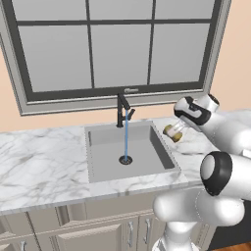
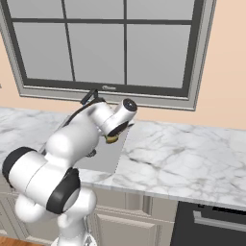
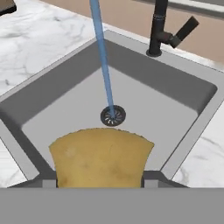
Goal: Soak the sponge with water for a few seconds and then drop it inside the sink.
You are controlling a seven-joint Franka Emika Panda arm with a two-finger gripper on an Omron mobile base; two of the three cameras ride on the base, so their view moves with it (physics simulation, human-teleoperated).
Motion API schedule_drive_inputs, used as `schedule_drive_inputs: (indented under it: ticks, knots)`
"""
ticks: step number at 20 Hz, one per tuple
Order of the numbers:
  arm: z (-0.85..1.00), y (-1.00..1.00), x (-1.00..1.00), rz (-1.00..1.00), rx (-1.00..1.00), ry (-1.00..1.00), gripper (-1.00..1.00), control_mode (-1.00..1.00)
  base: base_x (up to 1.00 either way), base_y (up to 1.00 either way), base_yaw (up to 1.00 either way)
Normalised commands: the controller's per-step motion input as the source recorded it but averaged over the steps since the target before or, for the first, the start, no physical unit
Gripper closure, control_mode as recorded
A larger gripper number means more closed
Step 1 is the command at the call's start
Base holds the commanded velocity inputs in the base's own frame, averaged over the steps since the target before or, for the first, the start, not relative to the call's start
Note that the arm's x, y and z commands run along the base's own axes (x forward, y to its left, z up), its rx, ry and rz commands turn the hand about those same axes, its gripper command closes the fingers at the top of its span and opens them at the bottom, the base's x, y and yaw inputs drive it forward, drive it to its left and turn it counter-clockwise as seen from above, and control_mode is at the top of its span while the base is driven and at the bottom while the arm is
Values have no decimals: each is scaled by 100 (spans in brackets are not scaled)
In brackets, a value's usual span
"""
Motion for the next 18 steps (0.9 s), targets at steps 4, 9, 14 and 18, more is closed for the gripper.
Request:
schedule_drive_inputs:
  ticks: [4, 9, 14, 18]
  knots:
    - [0, 16, 0, 26, 0, -1, 100, -100, 0, 0, 0]
    - [0, 31, 0, 27, 0, 0, 100, -100, 0, 0, 0]
    - [0, 16, 0, 15, 0, -8, 100, -100, 0, 0, 0]
    - [-9, 8, 0, 0, -1, -3, 100, -100, 0, 0, 0]
